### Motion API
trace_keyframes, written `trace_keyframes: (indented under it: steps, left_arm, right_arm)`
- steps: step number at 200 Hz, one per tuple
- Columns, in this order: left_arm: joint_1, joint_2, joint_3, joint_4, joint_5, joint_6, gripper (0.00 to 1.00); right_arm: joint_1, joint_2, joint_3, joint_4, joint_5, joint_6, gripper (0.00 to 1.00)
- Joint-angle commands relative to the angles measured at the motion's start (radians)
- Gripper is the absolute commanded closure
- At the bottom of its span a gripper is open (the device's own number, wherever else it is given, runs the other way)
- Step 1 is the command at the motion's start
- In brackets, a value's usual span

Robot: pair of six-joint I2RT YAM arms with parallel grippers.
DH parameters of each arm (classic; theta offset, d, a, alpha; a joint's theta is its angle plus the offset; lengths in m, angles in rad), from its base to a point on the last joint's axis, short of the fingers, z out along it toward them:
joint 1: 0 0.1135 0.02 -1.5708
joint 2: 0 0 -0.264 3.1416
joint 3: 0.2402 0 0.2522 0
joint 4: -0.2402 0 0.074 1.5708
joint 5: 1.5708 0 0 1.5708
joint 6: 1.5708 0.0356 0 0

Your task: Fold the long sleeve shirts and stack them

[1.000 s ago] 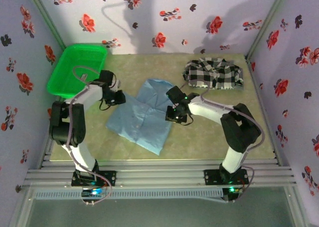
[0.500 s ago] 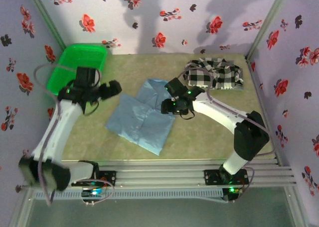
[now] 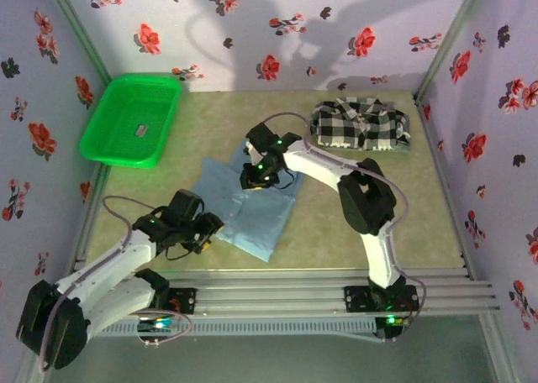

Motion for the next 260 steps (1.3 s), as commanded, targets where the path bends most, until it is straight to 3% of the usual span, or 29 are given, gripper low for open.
trace_keyframes:
  steps: [1, 47, 73, 106, 143, 172, 213, 232, 260]
  left_arm:
    - [-0.03, 0.064, -0.013, 0.187, -0.053, -0.131, 0.44]
    - [-0.128, 0.196, -0.019, 0.244, -0.14, -0.214, 0.46]
    - [-0.196, 0.207, -0.012, 0.215, -0.211, -0.279, 0.4]
    - [-0.307, 0.186, 0.048, 0.066, -0.321, -0.361, 0.22]
    - [-0.414, 0.186, 0.077, 0.002, -0.435, -0.496, 0.17]
    - [-0.427, 0.2, 0.06, 0.039, -0.52, -0.545, 0.19]
    - [-0.419, 0.229, -0.044, 0.27, -0.625, -0.574, 0.31]
    - [-0.398, 0.288, -0.059, 0.385, -0.591, -0.564, 0.38]
    - [-0.413, 0.319, -0.026, 0.321, -0.573, -0.586, 0.38]
  right_arm:
    - [-0.021, 0.059, 0.08, -0.075, -0.071, -0.06, 0.73]
    - [-0.065, 0.144, 0.113, -0.087, -0.023, -0.078, 0.77]
    - [-0.072, 0.194, 0.133, -0.113, -0.023, -0.106, 0.79]
    - [-0.074, 0.21, 0.11, -0.091, -0.027, -0.105, 0.8]
    - [-0.093, 0.215, 0.091, -0.09, -0.041, -0.107, 0.82]
    - [-0.098, 0.215, 0.079, -0.091, -0.058, -0.118, 0.81]
    - [-0.099, 0.21, 0.078, -0.108, -0.07, -0.138, 0.81]
    - [-0.098, 0.209, 0.074, -0.113, -0.07, -0.142, 0.81]
    - [-0.098, 0.213, 0.072, -0.121, -0.076, -0.146, 0.81]
